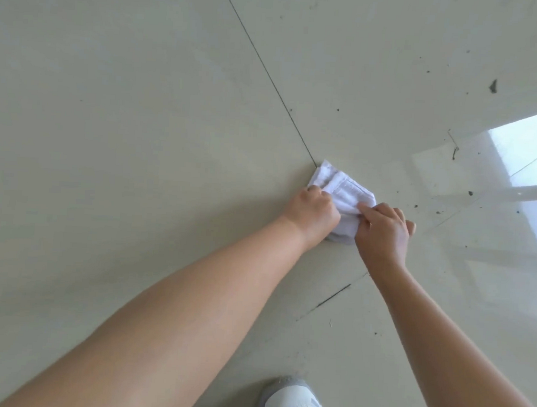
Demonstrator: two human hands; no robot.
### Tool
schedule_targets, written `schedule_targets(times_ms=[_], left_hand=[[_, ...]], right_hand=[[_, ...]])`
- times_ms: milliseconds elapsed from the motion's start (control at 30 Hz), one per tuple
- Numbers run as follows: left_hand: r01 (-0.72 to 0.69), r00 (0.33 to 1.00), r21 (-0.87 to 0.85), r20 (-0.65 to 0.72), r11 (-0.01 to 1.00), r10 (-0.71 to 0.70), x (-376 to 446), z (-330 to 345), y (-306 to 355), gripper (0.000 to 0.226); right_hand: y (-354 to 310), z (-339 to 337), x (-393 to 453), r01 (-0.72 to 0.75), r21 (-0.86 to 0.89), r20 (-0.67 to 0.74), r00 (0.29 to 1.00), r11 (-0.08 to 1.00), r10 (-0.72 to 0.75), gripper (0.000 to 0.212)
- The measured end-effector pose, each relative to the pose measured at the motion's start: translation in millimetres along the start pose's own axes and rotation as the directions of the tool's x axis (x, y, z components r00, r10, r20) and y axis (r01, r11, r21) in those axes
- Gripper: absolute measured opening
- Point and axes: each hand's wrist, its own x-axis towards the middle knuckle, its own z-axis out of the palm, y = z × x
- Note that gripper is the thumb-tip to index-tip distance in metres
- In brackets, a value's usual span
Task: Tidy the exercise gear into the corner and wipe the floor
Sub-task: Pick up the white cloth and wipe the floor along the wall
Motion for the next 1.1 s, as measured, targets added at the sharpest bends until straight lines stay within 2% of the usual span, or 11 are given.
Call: schedule_targets(times_ms=[167, 333, 400, 467, 533, 567, 633, 700, 833, 967, 1100], left_hand=[[0.219, 0.971, 0.036, 0.092, 0.975, -0.221, -3.9, -11.3, -78.9, 0.037], [0.521, 0.843, 0.088, 0.101, 0.849, -0.528, -50.7, -11.9, -153.5, 0.033], [0.573, 0.808, 0.071, 0.117, 0.816, -0.577, -72.4, -6.8, -170.5, 0.031], [0.590, 0.794, 0.047, 0.152, 0.806, -0.589, -88.7, -1.1, -172.4, 0.028], [0.524, 0.848, 0.026, 0.081, 0.851, -0.525, -89.3, -1.0, -166.3, 0.016], [0.479, 0.878, -0.004, 0.019, 0.878, -0.478, -84.9, -5.7, -162.6, 0.012], [0.429, 0.903, -0.036, 0.045, 0.903, -0.427, -62.6, -13.8, -153.1, 0.019], [0.450, 0.891, -0.034, 0.076, 0.892, -0.447, -30.3, -18.3, -149.4, 0.031], [0.491, 0.871, -0.042, 0.005, 0.870, -0.491, 9.5, -33.7, -165.2, 0.030], [0.602, 0.799, 0.006, -0.007, 0.799, -0.602, -5.3, -35.9, -199.9, 0.031], [0.714, 0.695, 0.043, 0.077, 0.699, -0.715, -54.0, -25.8, -230.0, 0.030]], right_hand=[[-82.3, 0.7, 51.9, 0.217, -0.007, 0.029, 0.976, 0.976, -0.217, 0.028], [-185.1, 1.0, 60.4, 0.467, 0.012, 0.142, 0.875, 0.884, -0.463, 0.027], [-205.5, 9.4, 48.9, 0.552, -0.012, 0.098, 0.830, 0.834, -0.549, 0.022], [-207.5, 18.8, 39.0, 0.626, -0.091, 0.023, 0.779, 0.775, -0.627, 0.045], [-193.6, 22.3, 44.4, 0.660, -0.105, -0.077, 0.741, 0.744, -0.667, 0.052], [-186.4, 20.2, 50.7, 0.658, -0.121, -0.058, 0.743, 0.744, -0.667, 0.040], [-175.4, 8.3, 70.1, 0.604, -0.160, -0.033, 0.787, 0.781, -0.615, 0.023], [-170.4, -2.8, 99.8, 0.526, -0.189, 0.024, 0.847, 0.829, -0.532, 0.030], [-190.5, -12.8, 147.3, 0.457, -0.132, 0.080, 0.889, 0.880, -0.450, 0.032], [-242.8, -7.9, 157.0, 0.493, -0.139, 0.130, 0.869, 0.859, -0.478, 0.030], [-287.1, 5.3, 124.5, 0.608, -0.081, 0.154, 0.790, 0.790, -0.593, 0.024]])
